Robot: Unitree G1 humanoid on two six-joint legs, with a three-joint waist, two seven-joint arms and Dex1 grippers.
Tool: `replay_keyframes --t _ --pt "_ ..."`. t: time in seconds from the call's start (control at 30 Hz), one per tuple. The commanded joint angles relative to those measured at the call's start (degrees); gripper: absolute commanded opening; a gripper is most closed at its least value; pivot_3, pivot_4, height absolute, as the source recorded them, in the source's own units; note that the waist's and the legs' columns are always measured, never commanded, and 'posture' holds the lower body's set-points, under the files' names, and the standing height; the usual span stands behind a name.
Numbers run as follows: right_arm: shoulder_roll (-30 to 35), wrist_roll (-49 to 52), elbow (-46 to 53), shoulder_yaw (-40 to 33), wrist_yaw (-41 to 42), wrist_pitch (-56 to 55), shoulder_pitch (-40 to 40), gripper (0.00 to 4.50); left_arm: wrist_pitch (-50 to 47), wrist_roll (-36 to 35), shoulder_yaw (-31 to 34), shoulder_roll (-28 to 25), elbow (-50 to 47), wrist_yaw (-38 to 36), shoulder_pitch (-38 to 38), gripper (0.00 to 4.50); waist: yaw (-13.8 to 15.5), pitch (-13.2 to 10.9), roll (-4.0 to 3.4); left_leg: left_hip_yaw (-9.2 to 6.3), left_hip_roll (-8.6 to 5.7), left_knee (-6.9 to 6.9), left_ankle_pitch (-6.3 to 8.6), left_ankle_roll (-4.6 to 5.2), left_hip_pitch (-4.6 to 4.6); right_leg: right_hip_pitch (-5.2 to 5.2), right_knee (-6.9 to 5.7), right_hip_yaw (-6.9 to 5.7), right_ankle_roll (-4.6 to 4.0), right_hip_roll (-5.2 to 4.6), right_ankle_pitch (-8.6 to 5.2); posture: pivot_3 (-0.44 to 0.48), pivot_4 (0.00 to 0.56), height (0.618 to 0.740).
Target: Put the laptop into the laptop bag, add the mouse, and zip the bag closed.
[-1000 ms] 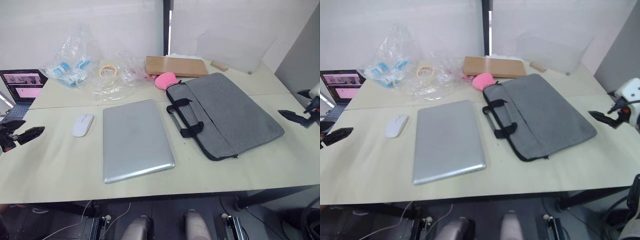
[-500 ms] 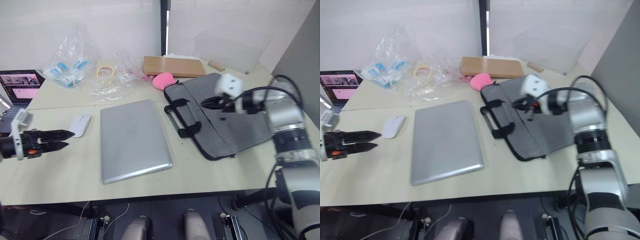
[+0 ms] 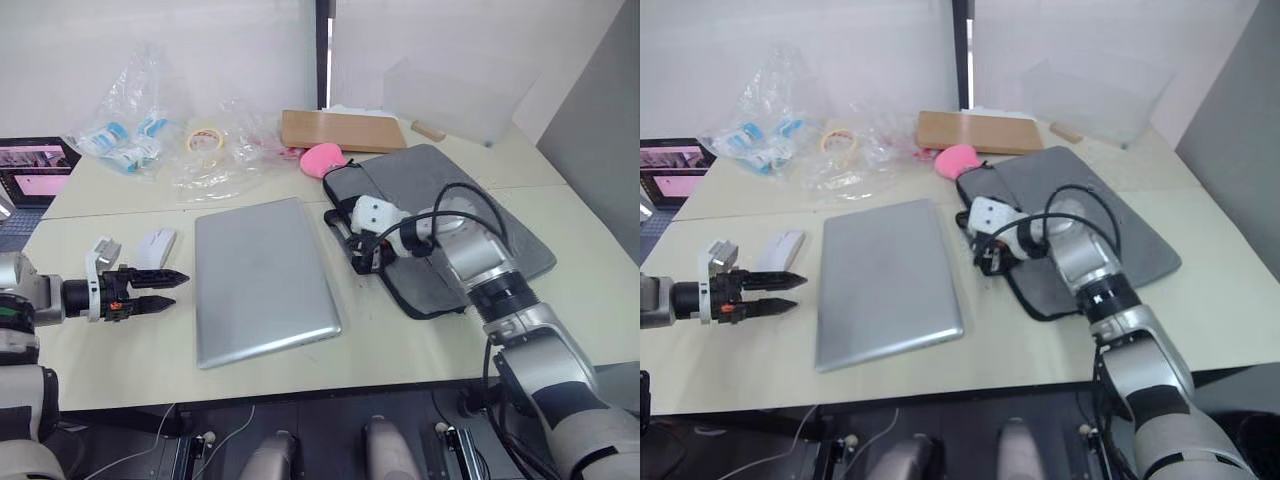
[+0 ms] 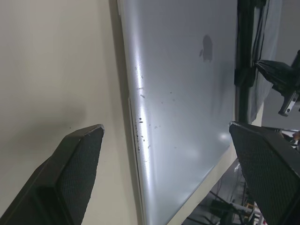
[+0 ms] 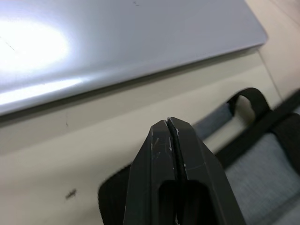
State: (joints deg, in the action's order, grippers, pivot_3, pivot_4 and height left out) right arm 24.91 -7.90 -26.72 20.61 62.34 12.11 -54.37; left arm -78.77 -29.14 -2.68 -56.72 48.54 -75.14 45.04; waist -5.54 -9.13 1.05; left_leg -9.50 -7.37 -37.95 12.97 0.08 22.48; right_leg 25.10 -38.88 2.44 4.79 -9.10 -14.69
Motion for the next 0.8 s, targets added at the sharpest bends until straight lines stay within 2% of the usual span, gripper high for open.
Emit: replay_keyframes --t 0.03,0.3,0.53,0.8 --pt "-1.76 -1.61 -2.94 0.84 -2.28 -2.92 -1.25 0.04 4.36 2.07 1.34 1.62 3.34 2.01 1.31 4.5 0.05 0.01 0.02 0.0 0.0 0.0 0.0 0.01 -0.01 -0.01 0.0 0.0 -0.02 0.01 0.01 0.0 0.15 0.74" --pt "-5.27 -5.26 -11.03 3.47 -4.45 -6.48 -3.31 0.04 5.4 3.8 0.77 4.63 5.61 0.97 2.88 4.5 0.23 0.01 0.02 -0.03 0.08 -0.01 0.02 0.03 -0.08 -0.05 -0.07 -0.02 -0.1 0.13 0.07 0.0 0.15 0.74" --pt "-9.48 -4.79 -10.44 3.77 -4.21 -7.6 -3.37 0.04 5.01 4.73 1.25 7.36 6.45 0.71 4.38 4.5 0.16 0.02 0.03 -0.06 0.2 -0.01 0.0 0.0 -0.19 -0.11 -0.11 -0.01 -0.2 0.28 0.12 0.0 0.15 0.74" --pt "-12.84 -4.97 -9.6 3.96 -5.46 -8.1 -3.59 0.04 1.22 3.06 1.55 8.83 2.95 -0.72 5.35 4.5 -0.06 0.02 0.03 -0.08 0.24 0.0 -0.02 -0.03 -0.19 -0.07 -0.14 0.0 -0.24 0.35 0.16 0.0 0.15 0.74"
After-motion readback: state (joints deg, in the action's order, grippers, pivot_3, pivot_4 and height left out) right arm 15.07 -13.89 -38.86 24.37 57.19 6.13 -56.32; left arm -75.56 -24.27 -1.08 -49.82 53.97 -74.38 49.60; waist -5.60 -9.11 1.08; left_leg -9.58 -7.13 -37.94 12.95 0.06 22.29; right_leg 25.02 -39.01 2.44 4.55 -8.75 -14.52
